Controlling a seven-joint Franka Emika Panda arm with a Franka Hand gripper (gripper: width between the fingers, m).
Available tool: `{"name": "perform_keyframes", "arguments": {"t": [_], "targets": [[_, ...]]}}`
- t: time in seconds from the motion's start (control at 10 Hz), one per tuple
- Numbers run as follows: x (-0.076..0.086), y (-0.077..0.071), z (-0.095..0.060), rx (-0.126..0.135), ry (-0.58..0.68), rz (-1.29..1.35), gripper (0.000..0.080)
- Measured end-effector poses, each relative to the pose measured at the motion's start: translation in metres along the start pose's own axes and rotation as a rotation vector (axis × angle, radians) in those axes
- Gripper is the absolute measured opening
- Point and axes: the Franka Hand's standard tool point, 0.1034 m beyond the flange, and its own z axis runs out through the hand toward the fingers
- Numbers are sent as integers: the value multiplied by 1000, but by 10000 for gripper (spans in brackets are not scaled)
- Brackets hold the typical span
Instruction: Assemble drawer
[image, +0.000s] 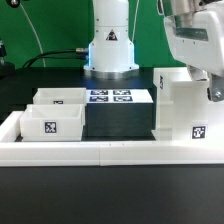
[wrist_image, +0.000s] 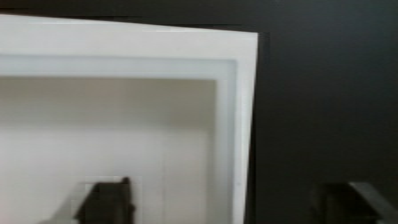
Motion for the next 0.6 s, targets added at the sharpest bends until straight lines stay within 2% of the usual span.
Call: {"name": "perform_keyframes", "arguments": {"t": [0.1,0.2,0.4,0.6], "targets": [[0,0,0,0,0,-2,536],[-1,0,0,0,0,-4,626],[-1,0,-1,-2,-1,-21,642],[-4,13,-15,-41,-14,-167,648]]}}
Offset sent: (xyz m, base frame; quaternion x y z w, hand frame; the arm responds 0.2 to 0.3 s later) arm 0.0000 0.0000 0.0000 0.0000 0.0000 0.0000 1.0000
